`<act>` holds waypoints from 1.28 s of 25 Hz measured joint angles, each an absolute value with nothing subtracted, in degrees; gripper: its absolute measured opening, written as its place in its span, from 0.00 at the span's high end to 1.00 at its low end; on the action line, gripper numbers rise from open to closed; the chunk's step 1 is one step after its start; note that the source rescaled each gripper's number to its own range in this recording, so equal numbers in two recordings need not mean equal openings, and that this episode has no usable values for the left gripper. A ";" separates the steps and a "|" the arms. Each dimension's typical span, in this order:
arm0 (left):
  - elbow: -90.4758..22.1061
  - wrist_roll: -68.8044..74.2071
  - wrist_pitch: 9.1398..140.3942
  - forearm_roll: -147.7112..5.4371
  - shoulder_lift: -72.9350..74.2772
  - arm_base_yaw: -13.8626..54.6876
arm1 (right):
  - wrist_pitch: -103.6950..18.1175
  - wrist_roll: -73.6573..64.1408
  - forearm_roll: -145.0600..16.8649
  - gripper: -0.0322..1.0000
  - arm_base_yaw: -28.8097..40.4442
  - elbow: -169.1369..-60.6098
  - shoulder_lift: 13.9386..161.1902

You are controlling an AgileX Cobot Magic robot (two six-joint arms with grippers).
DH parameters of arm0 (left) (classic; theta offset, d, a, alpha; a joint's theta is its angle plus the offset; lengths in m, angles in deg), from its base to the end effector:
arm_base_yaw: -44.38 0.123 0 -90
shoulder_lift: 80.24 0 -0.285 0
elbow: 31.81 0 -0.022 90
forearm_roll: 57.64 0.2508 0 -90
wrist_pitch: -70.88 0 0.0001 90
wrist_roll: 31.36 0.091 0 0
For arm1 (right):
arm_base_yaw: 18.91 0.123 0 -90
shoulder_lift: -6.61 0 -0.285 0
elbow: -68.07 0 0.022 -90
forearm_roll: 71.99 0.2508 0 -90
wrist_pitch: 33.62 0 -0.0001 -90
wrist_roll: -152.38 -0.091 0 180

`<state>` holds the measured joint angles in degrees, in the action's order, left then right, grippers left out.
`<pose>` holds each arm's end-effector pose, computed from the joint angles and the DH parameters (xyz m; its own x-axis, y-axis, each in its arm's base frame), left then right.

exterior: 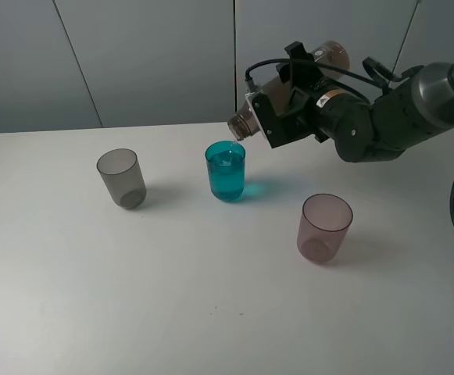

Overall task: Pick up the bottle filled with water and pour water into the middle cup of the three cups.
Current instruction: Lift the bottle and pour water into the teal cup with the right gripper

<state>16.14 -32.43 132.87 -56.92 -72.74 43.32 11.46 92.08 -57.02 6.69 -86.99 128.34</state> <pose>-0.0077 0.0012 0.2785 -0.4608 -0.0042 -0.8875 0.0028 1.0000 -0.0062 0.3619 0.1550 0.1484 0.3134 -0.8806 0.3555 -0.0998 -0.4029 -0.9098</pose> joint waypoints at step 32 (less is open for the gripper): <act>16.14 -32.62 132.87 -56.92 -72.74 43.32 | 5.42 44.95 -64.04 0.97 6.14 -87.62 127.23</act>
